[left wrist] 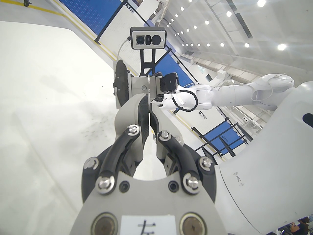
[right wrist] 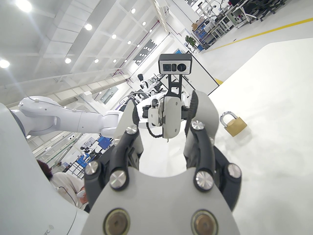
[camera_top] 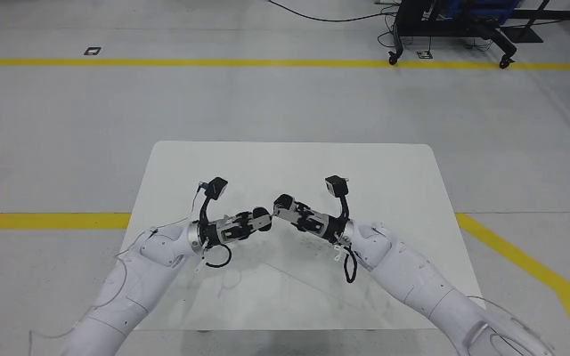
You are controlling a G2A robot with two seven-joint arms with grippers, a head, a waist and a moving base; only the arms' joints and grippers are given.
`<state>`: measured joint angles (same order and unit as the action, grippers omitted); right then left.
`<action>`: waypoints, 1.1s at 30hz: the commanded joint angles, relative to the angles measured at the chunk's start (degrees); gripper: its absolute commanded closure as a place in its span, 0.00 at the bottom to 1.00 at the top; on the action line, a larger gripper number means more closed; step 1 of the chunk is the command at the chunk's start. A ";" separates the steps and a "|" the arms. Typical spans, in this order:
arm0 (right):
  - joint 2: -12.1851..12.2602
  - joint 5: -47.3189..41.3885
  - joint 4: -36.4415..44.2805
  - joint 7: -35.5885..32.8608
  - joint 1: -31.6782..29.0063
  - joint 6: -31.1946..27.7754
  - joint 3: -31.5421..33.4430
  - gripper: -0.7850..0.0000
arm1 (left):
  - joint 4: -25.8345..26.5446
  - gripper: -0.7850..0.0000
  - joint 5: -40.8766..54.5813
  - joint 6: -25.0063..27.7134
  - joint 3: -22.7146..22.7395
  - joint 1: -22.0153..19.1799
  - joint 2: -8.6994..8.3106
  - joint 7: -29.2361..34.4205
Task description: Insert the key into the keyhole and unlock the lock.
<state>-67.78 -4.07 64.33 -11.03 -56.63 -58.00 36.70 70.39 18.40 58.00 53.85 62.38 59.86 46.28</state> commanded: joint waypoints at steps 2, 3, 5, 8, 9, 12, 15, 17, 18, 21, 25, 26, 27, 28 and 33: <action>0.00 0.00 0.00 0.00 0.00 0.00 0.00 0.00 | 0.02 1.00 0.80 0.00 0.05 0.18 -0.06 0.00; 0.00 0.00 0.00 0.00 0.00 0.00 0.00 0.00 | 0.00 1.00 0.88 0.00 0.00 0.15 -0.10 0.00; 0.00 0.00 0.00 0.00 0.00 0.00 0.00 0.00 | -0.10 1.00 0.74 0.00 -0.06 0.09 -0.15 0.00; 0.00 0.00 0.00 0.00 0.00 0.00 0.00 0.00 | -0.10 1.00 0.74 0.00 -0.06 0.09 -0.15 0.00; 0.00 0.00 0.00 0.00 0.00 0.00 0.00 0.00 | -0.10 1.00 0.74 0.00 -0.06 0.09 -0.15 0.00; 0.00 0.00 0.00 0.00 0.00 0.00 0.00 0.00 | -0.10 1.00 0.74 0.00 -0.06 0.09 -0.15 0.00; 0.01 0.06 0.07 -0.05 -0.10 0.25 0.03 0.00 | -0.10 1.00 0.74 0.00 -0.06 0.09 -0.15 0.00; 0.44 1.93 0.01 -2.66 0.03 1.81 0.74 0.00 | -0.10 1.00 0.74 0.00 -0.06 0.09 -0.15 0.00; 0.84 2.76 -0.16 -4.05 0.18 2.30 1.51 0.00 | -0.10 1.00 0.74 0.00 -0.06 0.09 -0.15 0.00; 2.48 1.19 0.47 -9.52 -0.68 1.08 4.04 0.00 | -0.10 1.00 0.74 0.00 -0.06 0.09 -0.15 0.00; 5.87 1.78 2.81 -25.42 -0.96 2.19 7.05 0.00 | -0.10 1.00 0.74 0.00 -0.06 0.09 -0.15 0.00; 6.74 0.12 4.17 -28.39 -1.47 2.88 8.13 0.00 | -0.10 1.00 0.74 0.00 -0.06 0.09 -0.15 0.00; 7.61 -1.77 6.00 -31.12 -2.15 3.56 9.35 0.00 | 0.05 1.00 0.46 -0.23 -0.06 0.14 -0.15 -0.09; 8.49 -2.76 7.85 -34.41 -2.80 4.83 10.39 0.00 | 0.81 1.00 -1.03 -0.85 -0.01 0.24 -0.18 -0.23; 11.83 -2.84 17.32 -44.76 -5.98 13.43 15.81 0.00 | 3.53 1.00 -5.53 -2.80 -0.04 0.79 -0.67 2.59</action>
<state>-56.45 -7.12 79.54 -53.98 -61.83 -46.33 51.53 73.44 13.01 55.46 53.94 63.11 59.31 47.70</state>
